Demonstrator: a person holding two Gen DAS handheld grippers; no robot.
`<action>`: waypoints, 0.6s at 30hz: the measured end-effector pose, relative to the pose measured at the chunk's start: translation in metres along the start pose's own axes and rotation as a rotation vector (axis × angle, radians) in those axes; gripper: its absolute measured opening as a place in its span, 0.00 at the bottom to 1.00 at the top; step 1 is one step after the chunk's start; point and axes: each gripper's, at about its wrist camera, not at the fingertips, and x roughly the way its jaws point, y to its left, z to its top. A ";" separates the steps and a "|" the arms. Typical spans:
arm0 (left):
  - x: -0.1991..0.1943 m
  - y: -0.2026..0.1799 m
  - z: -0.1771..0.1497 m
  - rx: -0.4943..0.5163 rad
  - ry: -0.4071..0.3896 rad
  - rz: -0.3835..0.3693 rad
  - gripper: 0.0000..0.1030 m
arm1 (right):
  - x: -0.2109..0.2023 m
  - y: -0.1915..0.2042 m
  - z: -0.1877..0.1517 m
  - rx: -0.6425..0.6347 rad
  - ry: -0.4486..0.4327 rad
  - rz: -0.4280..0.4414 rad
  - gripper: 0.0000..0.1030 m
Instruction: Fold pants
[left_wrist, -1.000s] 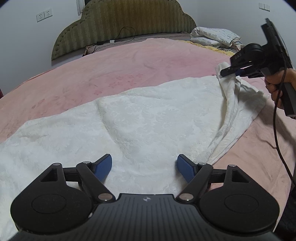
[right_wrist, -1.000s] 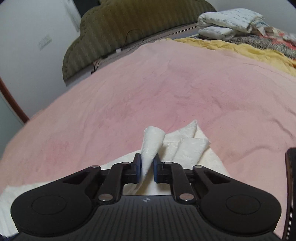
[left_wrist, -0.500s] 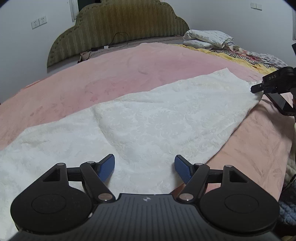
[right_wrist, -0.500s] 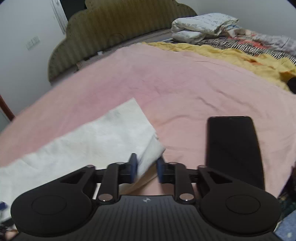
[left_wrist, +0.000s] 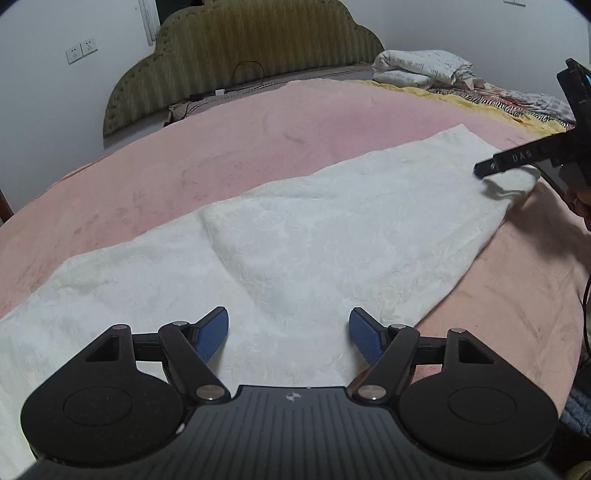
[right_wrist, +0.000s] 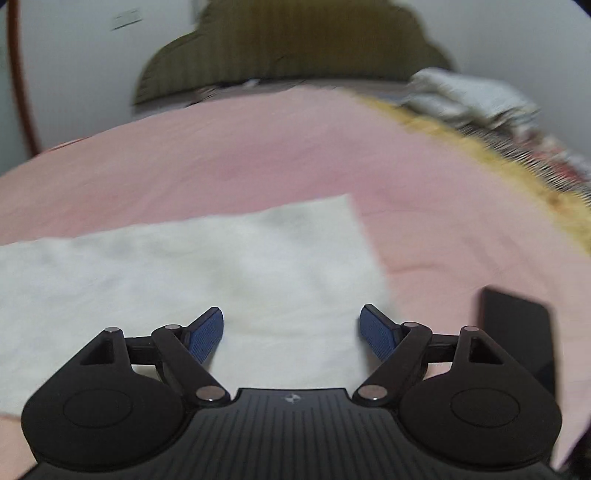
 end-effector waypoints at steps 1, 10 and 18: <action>-0.002 0.002 0.000 -0.004 -0.013 0.011 0.74 | -0.009 -0.001 0.002 0.023 -0.033 -0.044 0.79; -0.012 0.020 0.004 -0.130 -0.069 0.067 0.74 | -0.029 -0.057 -0.031 0.529 0.160 0.509 0.91; 0.002 0.033 0.003 -0.213 0.008 0.069 0.74 | -0.010 -0.035 -0.039 0.571 0.180 0.623 0.92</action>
